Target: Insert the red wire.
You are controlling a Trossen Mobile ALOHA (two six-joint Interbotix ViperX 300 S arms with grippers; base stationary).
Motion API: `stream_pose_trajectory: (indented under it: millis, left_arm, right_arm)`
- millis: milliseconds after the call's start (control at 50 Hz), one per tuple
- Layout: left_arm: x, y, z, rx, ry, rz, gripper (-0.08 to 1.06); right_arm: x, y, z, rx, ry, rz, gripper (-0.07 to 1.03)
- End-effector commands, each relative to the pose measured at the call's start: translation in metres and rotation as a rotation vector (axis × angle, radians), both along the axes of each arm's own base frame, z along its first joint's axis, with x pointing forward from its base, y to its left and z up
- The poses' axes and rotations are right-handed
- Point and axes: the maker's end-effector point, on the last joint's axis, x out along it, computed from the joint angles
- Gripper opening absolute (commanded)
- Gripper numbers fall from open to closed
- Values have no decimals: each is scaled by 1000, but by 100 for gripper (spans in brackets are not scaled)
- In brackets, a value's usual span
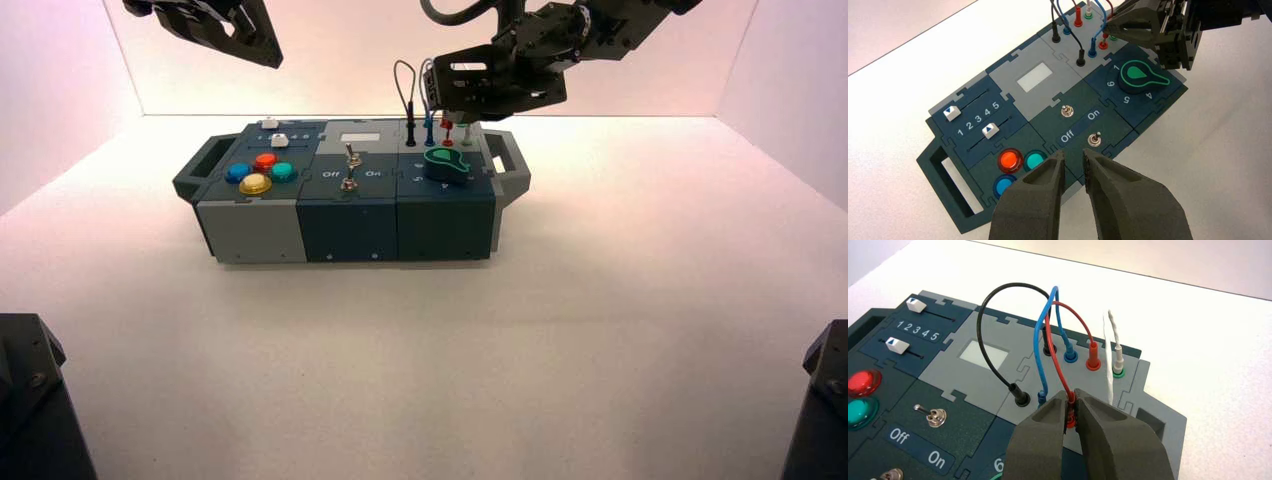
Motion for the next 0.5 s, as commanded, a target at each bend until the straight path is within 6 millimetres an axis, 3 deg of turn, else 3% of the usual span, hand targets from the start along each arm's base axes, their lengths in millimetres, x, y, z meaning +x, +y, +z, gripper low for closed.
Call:
stream_pose_trajectory:
  millis: [20, 500]
  left_arm:
    - [2, -3, 8, -8, -27, -10, 23]
    - [3, -3, 8, -9, -28, -10, 23]
  right_arm:
    - [5, 6, 14, 23, -33, 6, -2]
    - [3, 5, 14, 20, -29, 6, -2]
